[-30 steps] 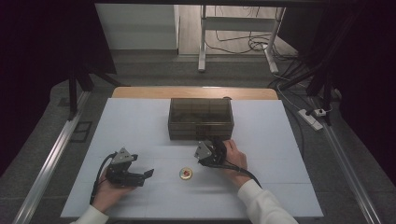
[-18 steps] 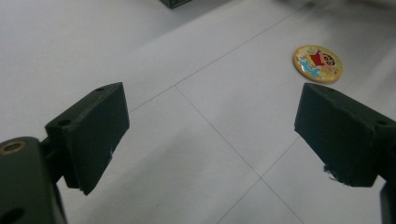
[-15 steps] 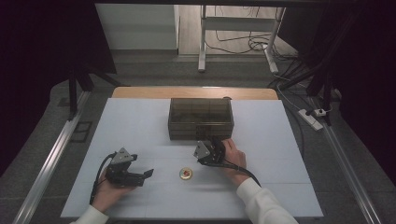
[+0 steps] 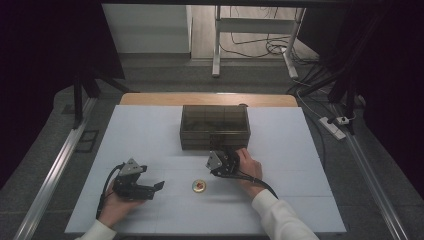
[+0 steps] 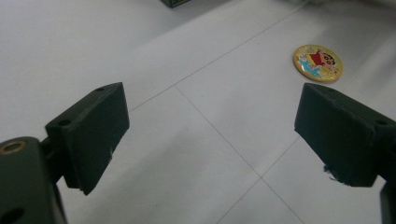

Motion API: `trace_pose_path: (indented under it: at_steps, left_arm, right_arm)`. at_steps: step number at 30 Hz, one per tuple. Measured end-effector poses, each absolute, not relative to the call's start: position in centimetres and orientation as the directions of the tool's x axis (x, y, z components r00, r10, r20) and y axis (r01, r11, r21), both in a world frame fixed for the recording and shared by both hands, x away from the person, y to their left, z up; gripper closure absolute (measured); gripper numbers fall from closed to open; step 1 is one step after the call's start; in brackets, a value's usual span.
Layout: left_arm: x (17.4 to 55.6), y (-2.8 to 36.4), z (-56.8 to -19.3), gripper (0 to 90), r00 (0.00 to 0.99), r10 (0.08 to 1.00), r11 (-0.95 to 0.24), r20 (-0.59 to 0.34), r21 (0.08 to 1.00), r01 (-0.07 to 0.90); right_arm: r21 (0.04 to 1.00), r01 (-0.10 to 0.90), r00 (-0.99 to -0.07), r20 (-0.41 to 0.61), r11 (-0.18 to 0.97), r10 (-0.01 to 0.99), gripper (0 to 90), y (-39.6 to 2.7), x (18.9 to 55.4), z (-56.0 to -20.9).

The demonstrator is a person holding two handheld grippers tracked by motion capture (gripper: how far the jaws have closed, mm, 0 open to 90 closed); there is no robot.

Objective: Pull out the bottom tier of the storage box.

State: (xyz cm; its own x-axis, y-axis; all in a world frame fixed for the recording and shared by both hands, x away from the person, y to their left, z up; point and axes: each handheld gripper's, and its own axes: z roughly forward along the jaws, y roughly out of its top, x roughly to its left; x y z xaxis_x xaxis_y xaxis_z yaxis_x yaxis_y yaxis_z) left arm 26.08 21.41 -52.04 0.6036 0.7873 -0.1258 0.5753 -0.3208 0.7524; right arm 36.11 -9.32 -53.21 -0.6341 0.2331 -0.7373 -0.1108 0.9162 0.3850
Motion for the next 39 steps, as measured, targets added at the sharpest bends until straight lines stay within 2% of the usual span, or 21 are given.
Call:
trace_pose_path:
  at_steps: [10, 31, 39]
  left_arm:
    - [26.1, 21.5, -52.0, 9.8, 0.601, 0.789, -0.32, -0.124, 0.753, 0.575]
    - [26.0, 21.5, -52.0, 9.8, 0.601, 0.79, -0.32, -0.122, 0.754, 0.573]
    - [26.0, 21.5, -52.0, 9.8, 0.6, 0.79, -0.318, -0.123, 0.755, 0.574]
  right_arm:
    - [0.361, -0.116, -0.623, -0.752, 0.925, 0.216, 64.1, -9.1, 36.4, -53.6]
    - [0.32, -0.142, -0.594, -0.785, 0.937, 0.177, 66.7, -8.5, 36.7, -54.2]
    - [0.287, -0.157, -0.576, -0.804, 0.945, 0.148, 71.3, -8.2, 36.8, -54.3]
